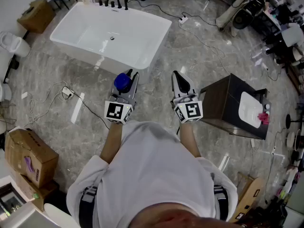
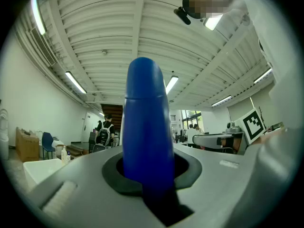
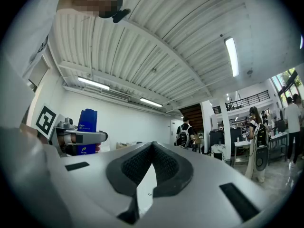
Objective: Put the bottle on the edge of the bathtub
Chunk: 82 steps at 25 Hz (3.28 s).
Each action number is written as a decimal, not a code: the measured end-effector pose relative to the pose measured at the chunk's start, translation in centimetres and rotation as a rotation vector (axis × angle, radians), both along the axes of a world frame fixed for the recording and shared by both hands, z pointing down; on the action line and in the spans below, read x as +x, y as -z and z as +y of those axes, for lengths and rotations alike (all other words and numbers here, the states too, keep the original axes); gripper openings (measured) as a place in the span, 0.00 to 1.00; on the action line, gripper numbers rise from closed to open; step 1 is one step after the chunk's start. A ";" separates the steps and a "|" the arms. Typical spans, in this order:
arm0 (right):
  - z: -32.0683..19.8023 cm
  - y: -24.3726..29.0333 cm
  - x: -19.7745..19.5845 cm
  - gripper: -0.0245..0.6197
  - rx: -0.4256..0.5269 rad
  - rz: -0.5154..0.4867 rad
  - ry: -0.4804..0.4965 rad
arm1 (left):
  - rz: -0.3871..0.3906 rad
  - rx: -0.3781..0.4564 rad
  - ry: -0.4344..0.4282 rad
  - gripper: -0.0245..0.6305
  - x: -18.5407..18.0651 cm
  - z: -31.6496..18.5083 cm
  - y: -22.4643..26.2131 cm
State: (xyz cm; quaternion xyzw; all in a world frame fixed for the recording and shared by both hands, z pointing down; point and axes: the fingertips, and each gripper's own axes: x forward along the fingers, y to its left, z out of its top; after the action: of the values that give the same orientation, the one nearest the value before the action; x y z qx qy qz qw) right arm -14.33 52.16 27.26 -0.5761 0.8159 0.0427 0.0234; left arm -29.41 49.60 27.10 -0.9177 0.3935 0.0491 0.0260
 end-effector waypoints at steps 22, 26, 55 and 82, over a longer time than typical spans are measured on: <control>2.3 -1.1 3.0 0.04 -0.009 -0.022 -0.008 | -0.075 0.030 -0.076 0.17 4.2 2.4 -0.2; 2.4 -1.0 4.3 0.04 -0.002 -0.025 0.007 | -0.079 0.019 -0.072 0.17 5.5 2.4 -0.6; -15.0 -3.9 16.8 0.04 -0.076 0.019 -0.017 | -0.084 -0.009 -0.087 0.17 16.8 -16.8 -3.7; -53.9 -6.9 30.0 0.04 -0.111 0.012 0.186 | -0.033 -0.107 0.107 0.17 28.4 -50.6 -7.9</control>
State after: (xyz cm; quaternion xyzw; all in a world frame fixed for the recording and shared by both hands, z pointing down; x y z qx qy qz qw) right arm 15.71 -1.79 34.12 -0.4982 0.8670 -0.0017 -0.0095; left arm -0.99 -1.02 34.97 -0.8962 0.4433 0.0113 -0.0140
